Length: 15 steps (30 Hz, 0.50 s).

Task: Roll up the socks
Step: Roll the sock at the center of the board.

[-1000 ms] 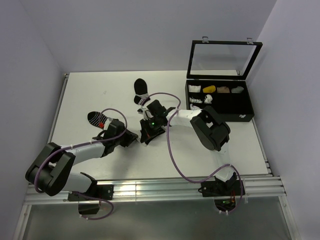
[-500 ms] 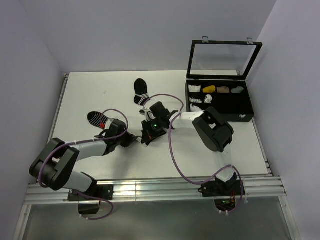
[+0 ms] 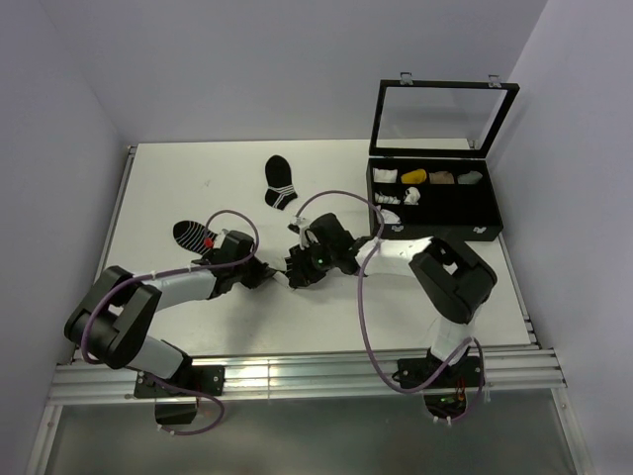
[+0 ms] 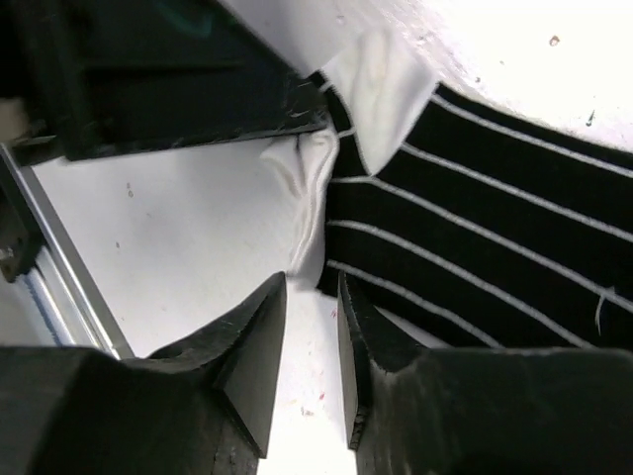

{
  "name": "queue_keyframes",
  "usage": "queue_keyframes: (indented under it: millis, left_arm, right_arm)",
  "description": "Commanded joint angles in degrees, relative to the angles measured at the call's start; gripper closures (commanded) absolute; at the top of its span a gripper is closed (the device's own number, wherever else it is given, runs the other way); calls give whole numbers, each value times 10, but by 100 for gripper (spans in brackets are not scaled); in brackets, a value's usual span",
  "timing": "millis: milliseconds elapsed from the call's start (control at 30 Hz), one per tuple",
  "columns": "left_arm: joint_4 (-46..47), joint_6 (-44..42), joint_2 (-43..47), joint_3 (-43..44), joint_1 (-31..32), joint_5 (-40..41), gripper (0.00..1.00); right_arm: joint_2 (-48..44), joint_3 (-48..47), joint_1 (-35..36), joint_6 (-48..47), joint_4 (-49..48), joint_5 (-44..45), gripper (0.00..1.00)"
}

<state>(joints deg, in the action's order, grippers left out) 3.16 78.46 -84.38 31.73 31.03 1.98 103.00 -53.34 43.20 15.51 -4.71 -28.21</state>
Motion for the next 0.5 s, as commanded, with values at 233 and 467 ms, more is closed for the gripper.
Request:
queue_keyframes:
  millis: [233, 467]
  left_arm:
    - [-65, -33, -6, 44, -2, 12, 99]
    - [-84, -36, 4, 48, -3, 17, 99]
  right_arm:
    - [-78, 5, 83, -79, -41, 186, 58]
    - [-41, -24, 116, -86, -38, 264, 58]
